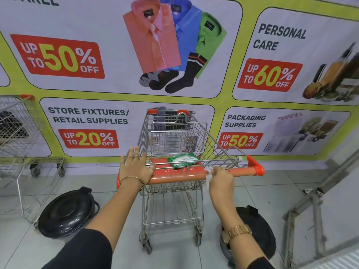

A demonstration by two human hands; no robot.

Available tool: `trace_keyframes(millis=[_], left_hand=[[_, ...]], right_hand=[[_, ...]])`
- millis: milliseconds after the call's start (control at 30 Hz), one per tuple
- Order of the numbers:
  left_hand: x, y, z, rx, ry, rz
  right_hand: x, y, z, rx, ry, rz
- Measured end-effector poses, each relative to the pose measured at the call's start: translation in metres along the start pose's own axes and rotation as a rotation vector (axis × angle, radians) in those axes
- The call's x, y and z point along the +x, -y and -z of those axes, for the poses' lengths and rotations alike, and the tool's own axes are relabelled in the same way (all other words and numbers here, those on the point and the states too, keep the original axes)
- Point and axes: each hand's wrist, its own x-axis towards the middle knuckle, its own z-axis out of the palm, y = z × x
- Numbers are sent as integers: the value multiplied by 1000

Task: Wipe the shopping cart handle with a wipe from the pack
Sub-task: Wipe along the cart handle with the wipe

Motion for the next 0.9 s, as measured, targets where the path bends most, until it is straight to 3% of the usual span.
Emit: trace_keyframes(millis=[167,400,667,900], left_hand=[[-2,-2,1,-12,-2,-6],[-1,1,0,-6,-7,-21],[2,2,-6,-1,17,-55],[6,7,-10,7,7,-55]], right_hand=[[18,-21,17,28,-79,-131],[-3,2,-1,36,-4,-20],[13,-15,12,36,-109,-133],[1,-8,6,-15,18,-19]])
